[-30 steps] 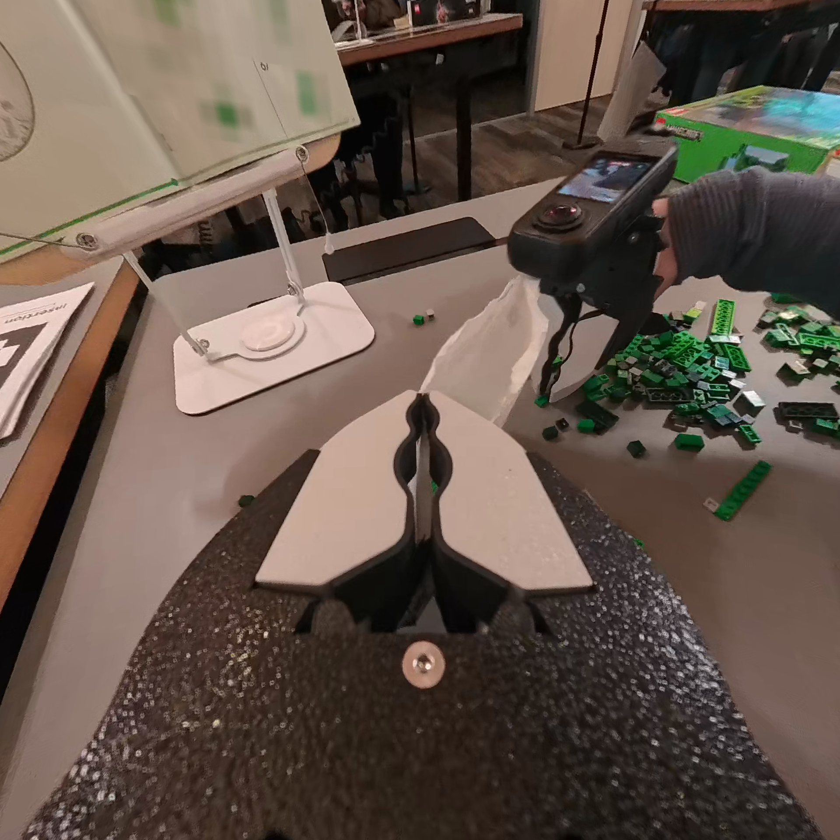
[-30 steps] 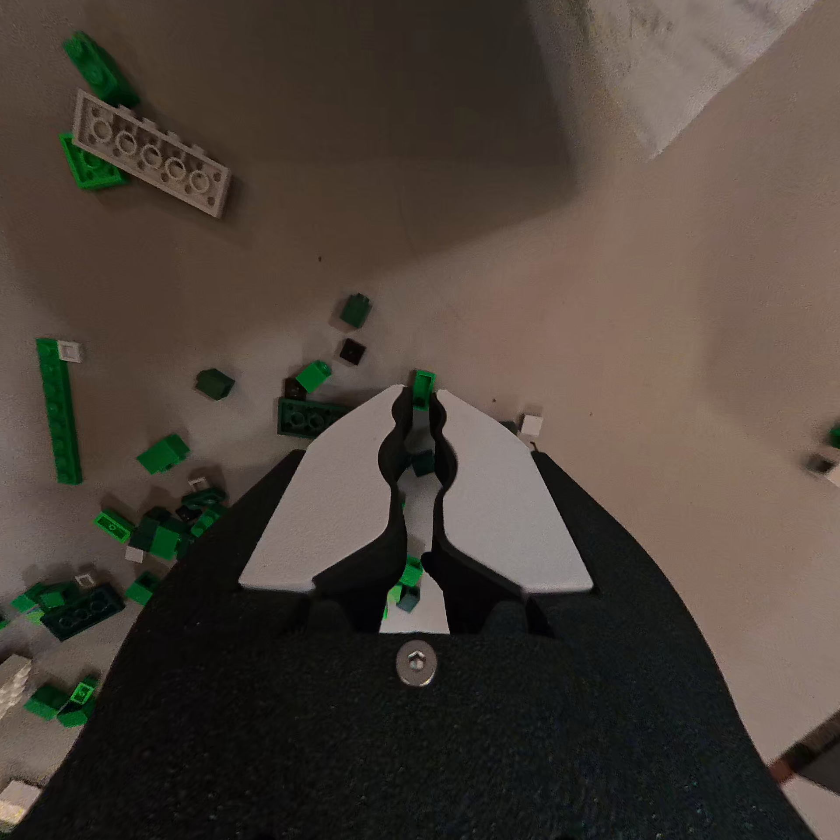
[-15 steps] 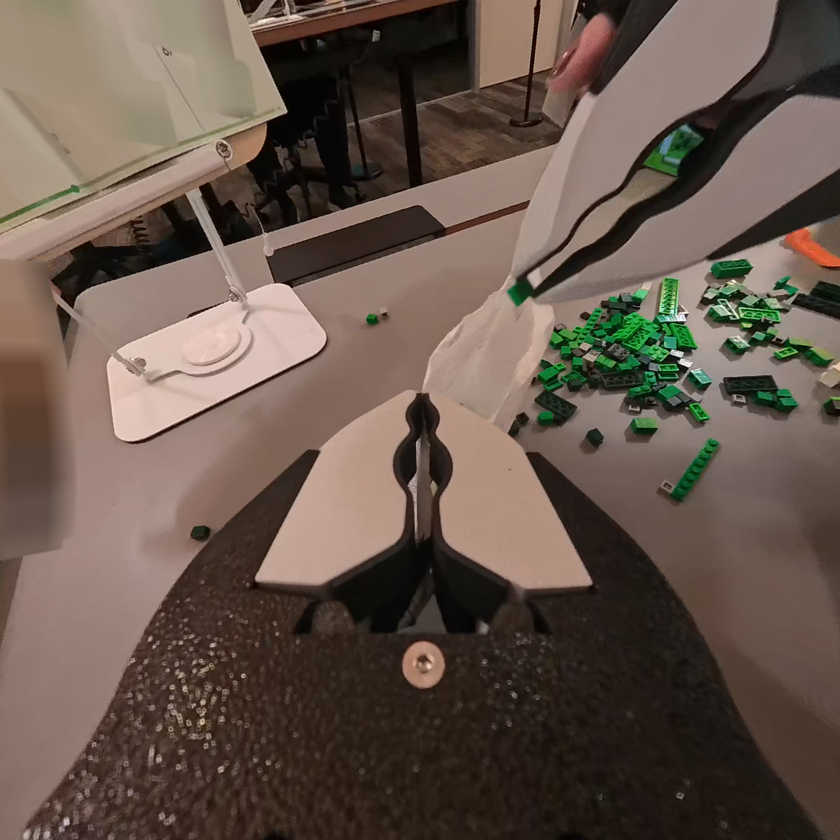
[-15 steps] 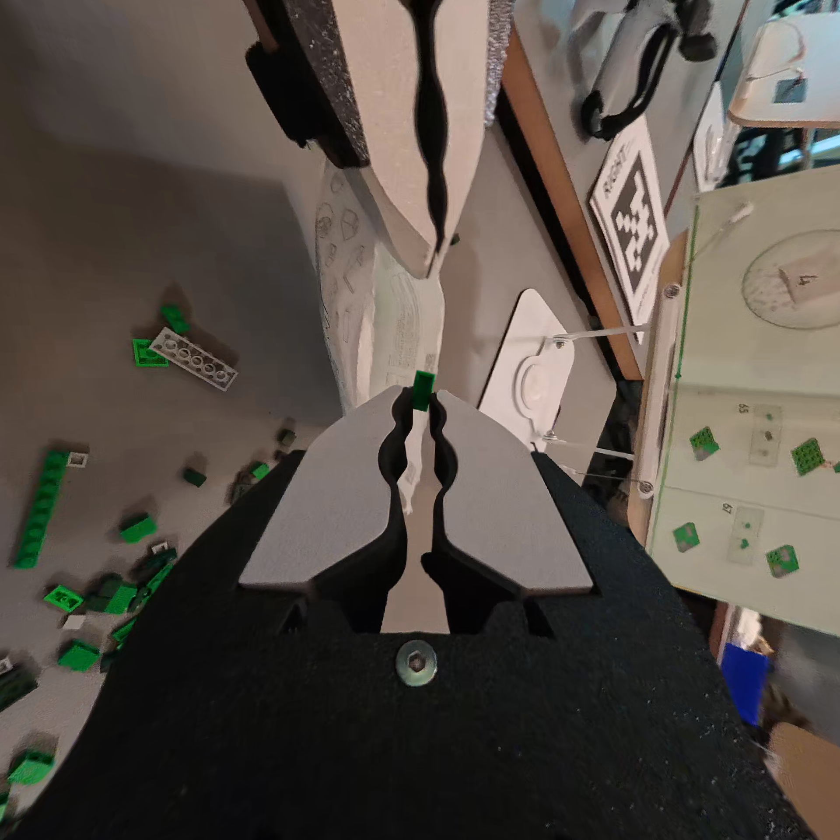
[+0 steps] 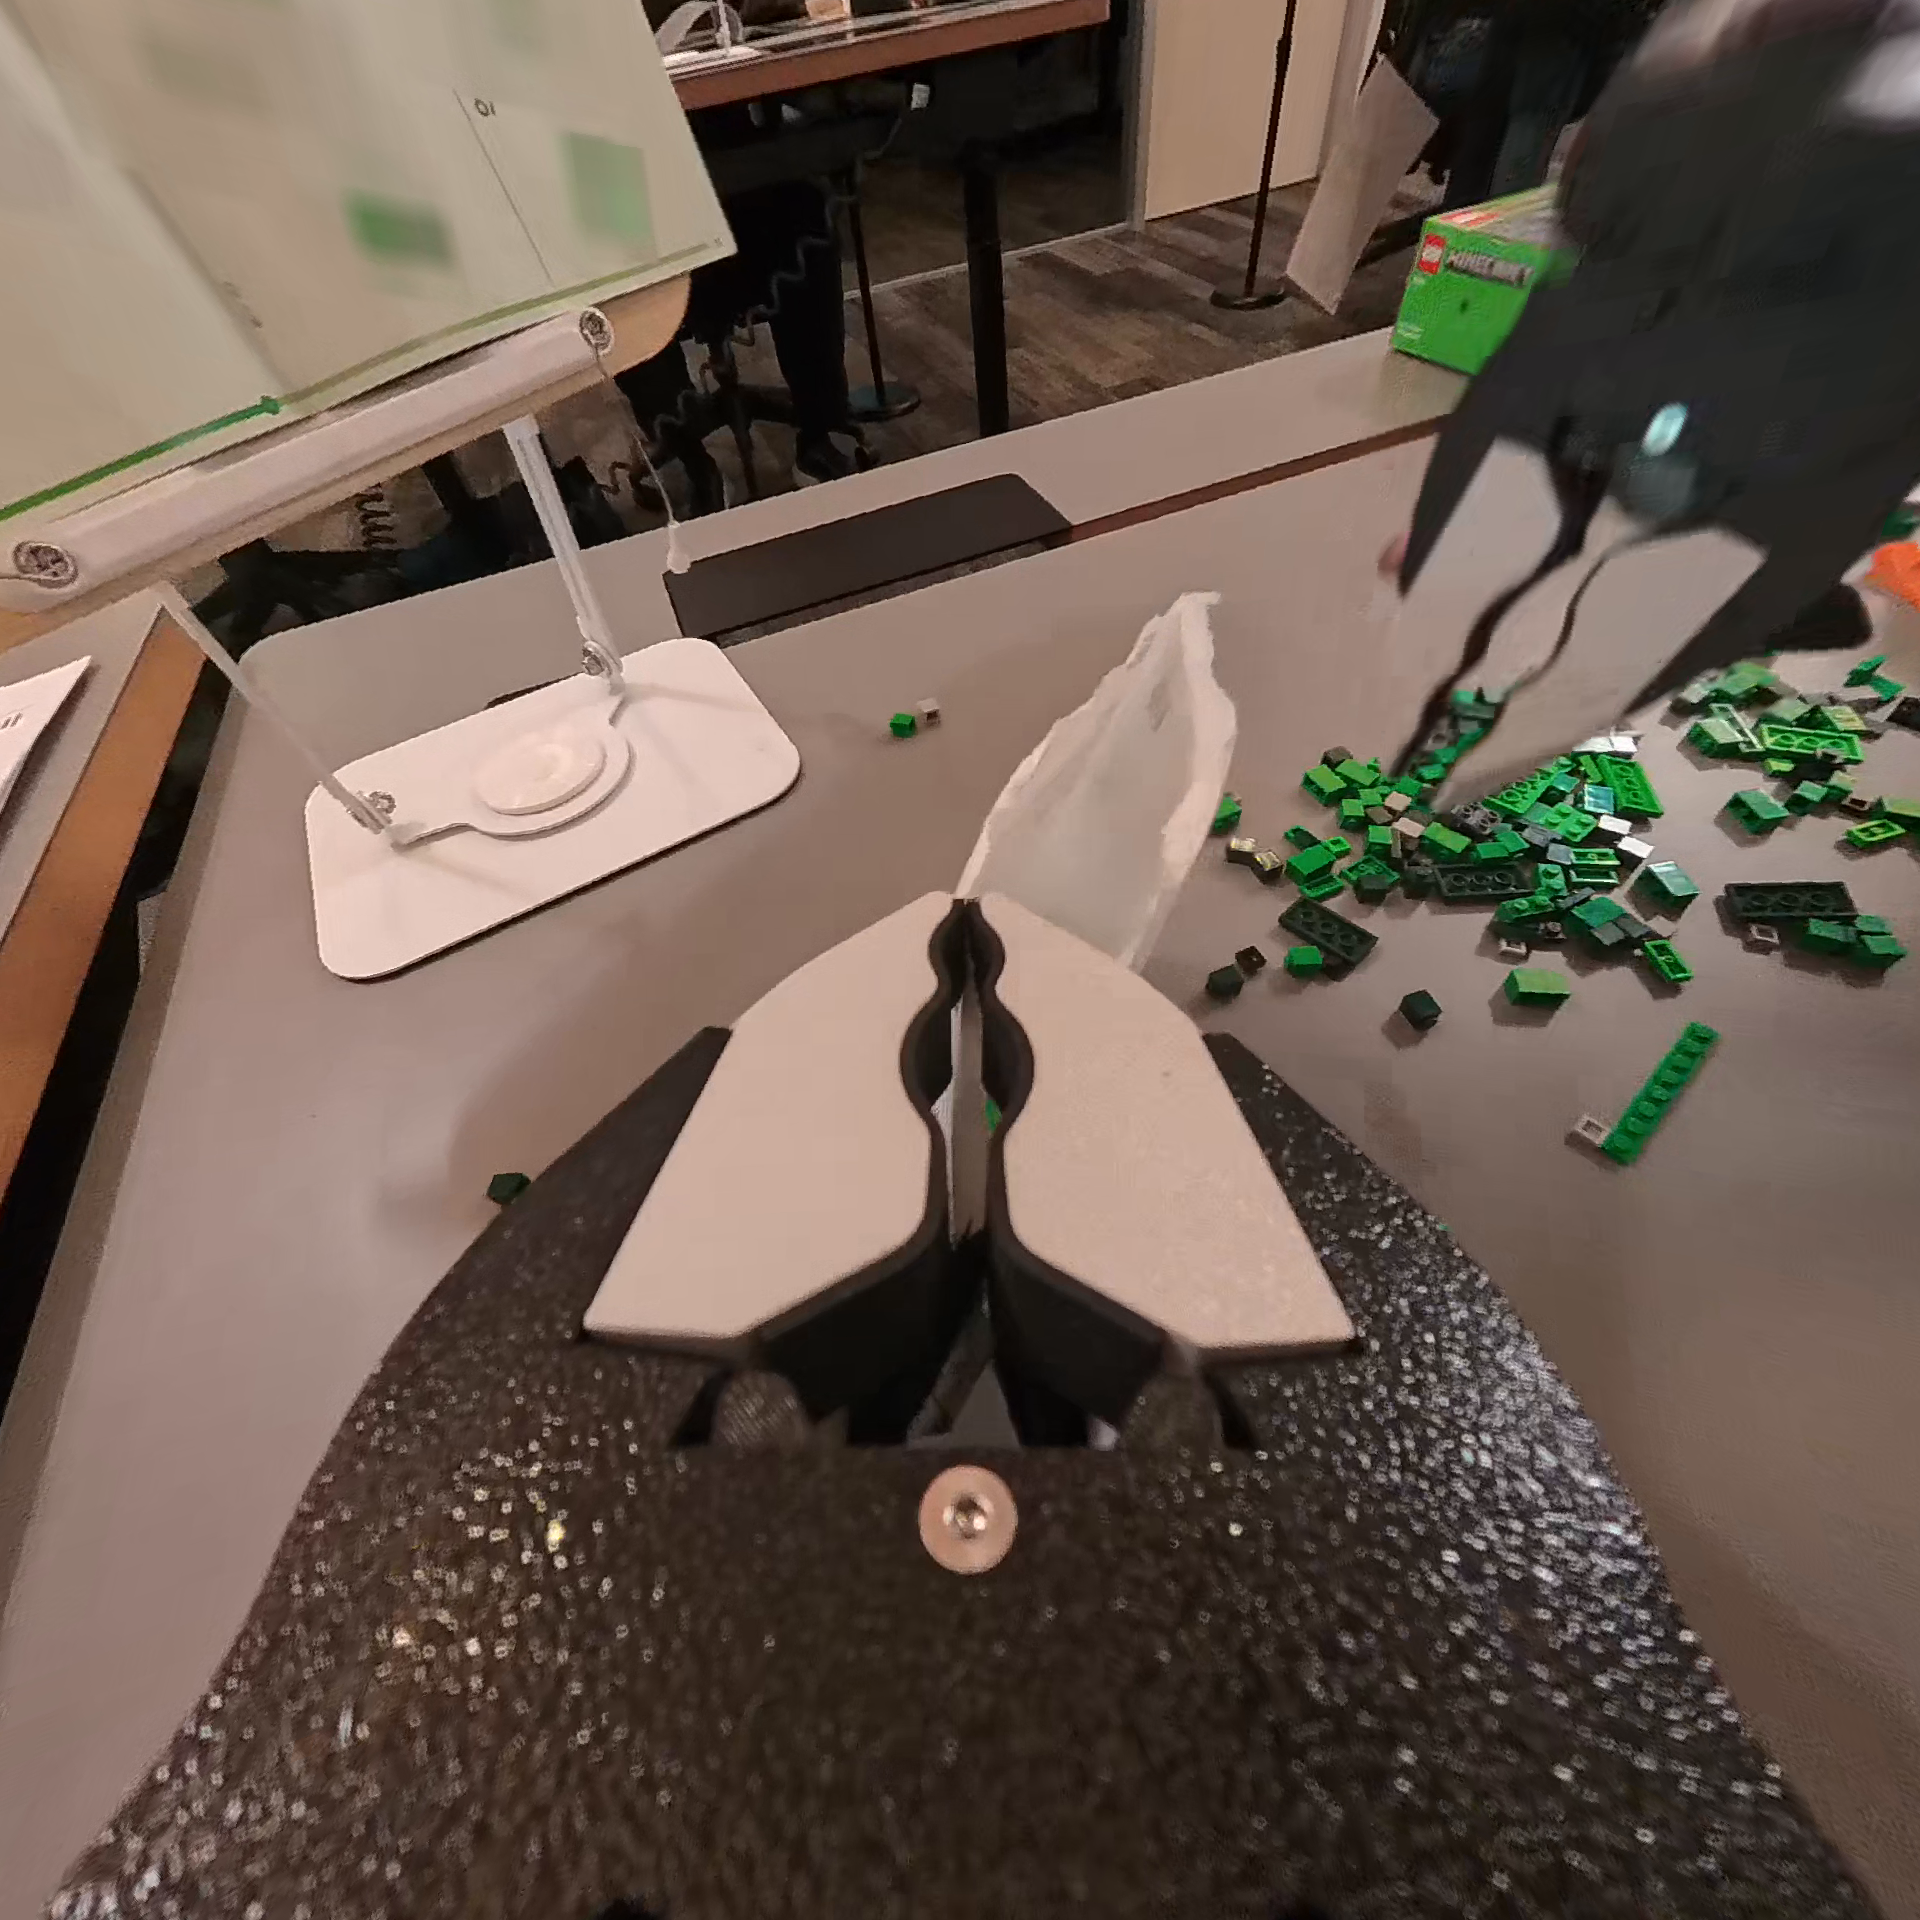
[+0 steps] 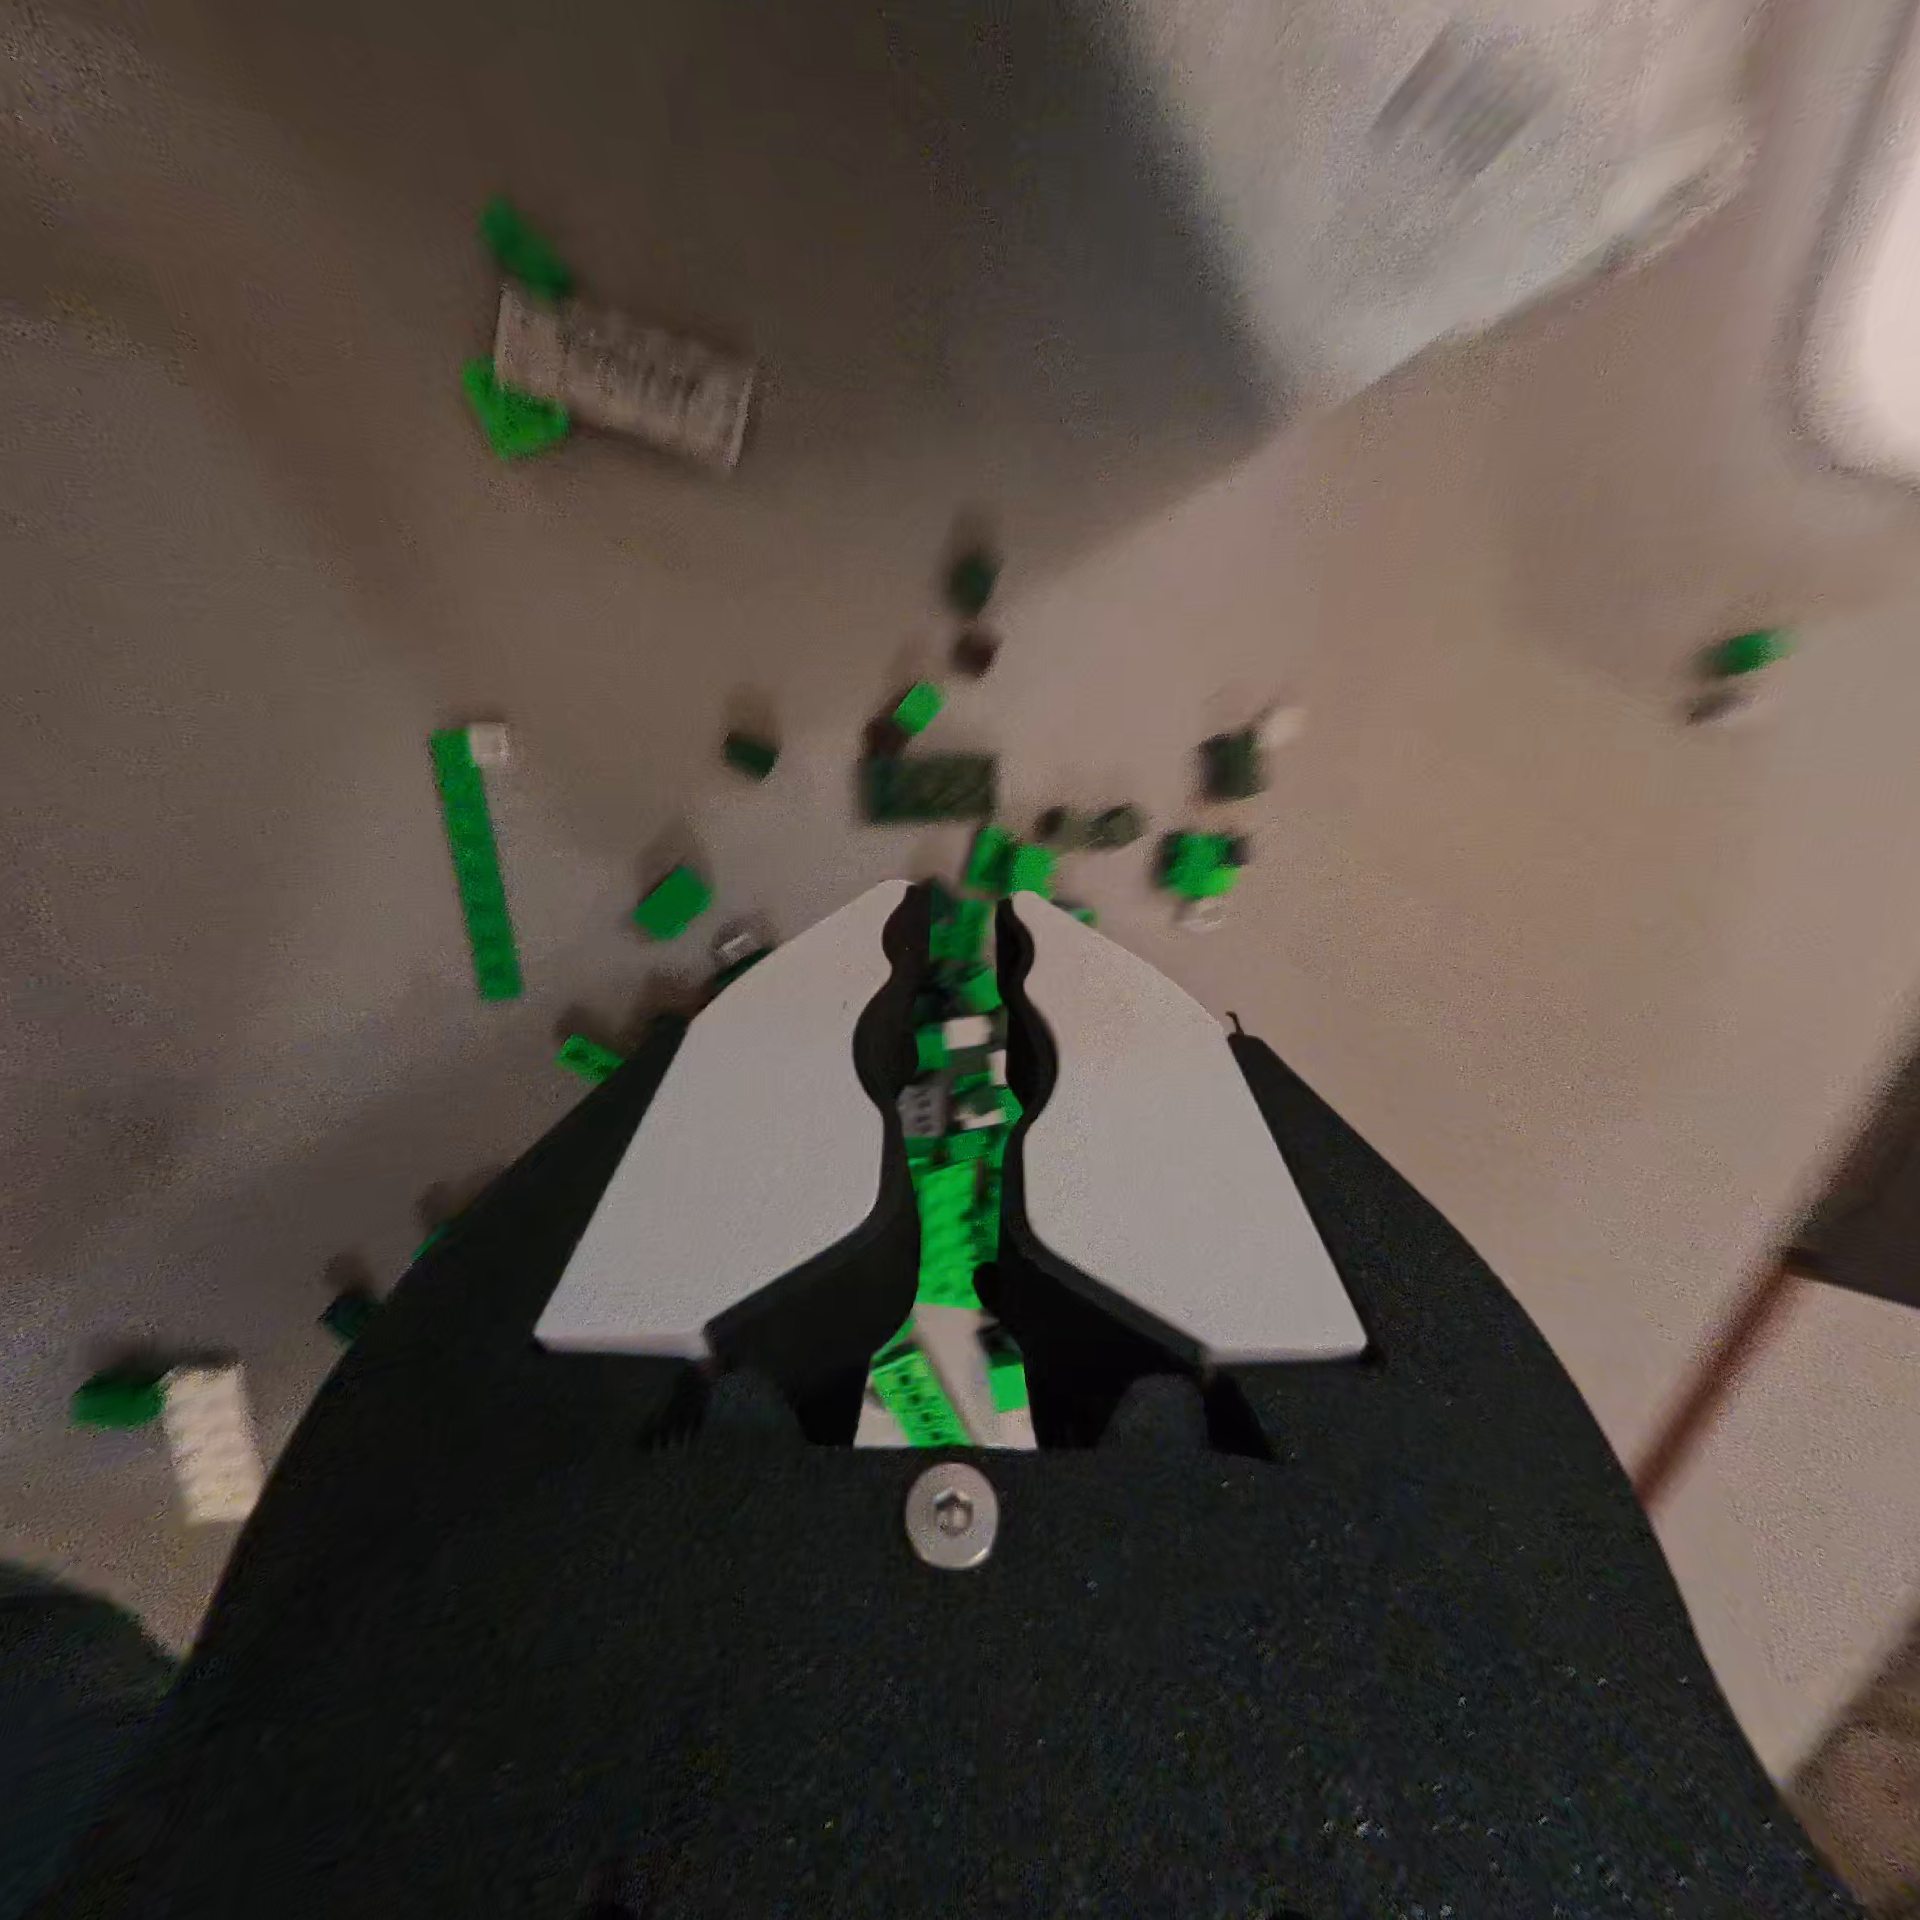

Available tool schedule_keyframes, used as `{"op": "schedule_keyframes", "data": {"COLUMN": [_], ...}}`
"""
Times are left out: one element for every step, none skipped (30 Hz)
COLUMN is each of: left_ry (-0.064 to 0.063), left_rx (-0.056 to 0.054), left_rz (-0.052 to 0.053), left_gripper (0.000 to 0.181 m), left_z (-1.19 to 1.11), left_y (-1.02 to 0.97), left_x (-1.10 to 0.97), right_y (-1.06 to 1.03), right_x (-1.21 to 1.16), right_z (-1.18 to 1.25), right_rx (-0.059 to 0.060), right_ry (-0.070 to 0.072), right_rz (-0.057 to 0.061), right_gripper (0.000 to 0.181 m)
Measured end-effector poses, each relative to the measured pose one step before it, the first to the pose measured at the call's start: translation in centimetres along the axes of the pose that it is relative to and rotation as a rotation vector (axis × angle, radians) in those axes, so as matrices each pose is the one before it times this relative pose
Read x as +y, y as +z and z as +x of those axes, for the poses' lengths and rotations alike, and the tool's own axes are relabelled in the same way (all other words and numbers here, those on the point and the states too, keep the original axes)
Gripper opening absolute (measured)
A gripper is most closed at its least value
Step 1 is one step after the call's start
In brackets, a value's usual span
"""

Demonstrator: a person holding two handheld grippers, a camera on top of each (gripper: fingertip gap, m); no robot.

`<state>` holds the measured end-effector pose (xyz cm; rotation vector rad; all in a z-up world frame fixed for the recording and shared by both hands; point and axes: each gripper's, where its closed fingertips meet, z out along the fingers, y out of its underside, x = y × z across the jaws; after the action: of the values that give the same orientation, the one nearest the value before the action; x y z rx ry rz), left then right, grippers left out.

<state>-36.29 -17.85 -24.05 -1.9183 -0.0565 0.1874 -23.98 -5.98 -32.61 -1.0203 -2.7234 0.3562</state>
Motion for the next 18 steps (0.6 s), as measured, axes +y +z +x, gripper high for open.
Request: {"op": "schedule_keyframes", "data": {"left_ry": [-0.0002, -0.0001, -0.0007, -0.0013, -0.0009, 0.0005, 0.0007, 0.0007, 0.0014, 0.0018, 0.0008, 0.0010, 0.0010, 0.0004, 0.0000, -0.0003, -0.0003, 0.0001], "left_rx": [-0.0027, -0.0030, -0.0023, 0.0001, 0.0016, 0.0016, 0.0021, 0.0034, 0.0032, 0.0030, 0.0024, 0.0021, 0.0010, 0.0012, 0.0009, 0.0010, 0.0018, 0.0021], "left_rz": [0.0004, 0.0006, 0.0011, 0.0005, -0.0003, -0.0004, -0.0001, 0.0003, 0.0011, 0.0011, 0.0006, 0.0003, 0.0002, 0.0000, -0.0004, -0.0003, 0.0000, 0.0002], "left_gripper": [0.000, 0.000, 0.000, 0.000, 0.000, 0.000, 0.000, 0.000, 0.000, 0.000, 0.000, 0.000, 0.000, 0.000, 0.000, 0.000, 0.000, 0.000], "left_z": [-0.100, -0.102, -0.067, -0.041, 0.009, 0.021, 0.046, 0.082, 0.092, 0.087, 0.076, 0.052, 0.036, 0.024, 0.023, 0.006, 0.026, 0.036], "left_y": [-0.034, -0.020, -0.010, -0.003, 0.008, 0.013, 0.022, 0.023, 0.014, 0.014, 0.018, 0.016, 0.003, 0.008, -0.001, -0.001, 0.000, 0.000], "left_x": [0.015, 0.018, 0.007, 0.012, 0.024, 0.021, 0.012, -0.016, -0.034, -0.034, -0.040, -0.012, -0.018, -0.004, 0.013, 0.004, 0.000, -0.003], "right_y": [1.215, 0.939, 0.696, 0.492, 0.364, 0.280, 0.243, 0.203, 0.183, 0.149, 0.132, 0.116, 0.105, 0.101, 0.098, 0.090, 0.069, 0.034], "right_x": [0.975, 0.463, 0.144, 0.076, 0.016, -0.047, 0.036, 0.155, 0.259, 0.251, 0.186, 0.093, 0.016, -0.019, -0.041, -0.102, -0.148, -0.171], "right_z": [-0.638, -0.252, -0.038, 0.118, 0.086, 0.156, 0.104, 0.110, 0.144, 0.185, 0.120, 0.174, 0.196, 0.167, 0.141, 0.122, 0.084, 0.053], "right_rx": [-0.0477, -0.0214, -0.0080, -0.0017, -0.0063, -0.0036, -0.0064, -0.0051, -0.0023, 0.0037, -0.0002, 0.0027, 0.0041, 0.0012, 0.0001, 0.0012, 0.0007, -0.0003], "right_ry": [0.0146, 0.0035, 0.0013, 0.0056, 0.0087, 0.0077, 0.0071, 0.0097, 0.0103, 0.0067, 0.0047, 0.0045, 0.0030, 0.0046, 0.0040, 0.0007, -0.0018, -0.0031], "right_rz": [-0.0349, -0.0069, 0.0076, 0.0086, 0.0086, 0.0098, 0.0031, -0.0070, -0.0156, -0.0167, -0.0120, -0.0063, -0.0008, 0.0009, 0.0013, 0.0033, 0.0057, 0.0057], "right_gripper": [0.012, 0.012, 0.012, 0.012, 0.012, 0.014, 0.014, 0.015, 0.016, 0.016, 0.016, 0.017, 0.017, 0.018, 0.019, 0.019, 0.019, 0.019]}}
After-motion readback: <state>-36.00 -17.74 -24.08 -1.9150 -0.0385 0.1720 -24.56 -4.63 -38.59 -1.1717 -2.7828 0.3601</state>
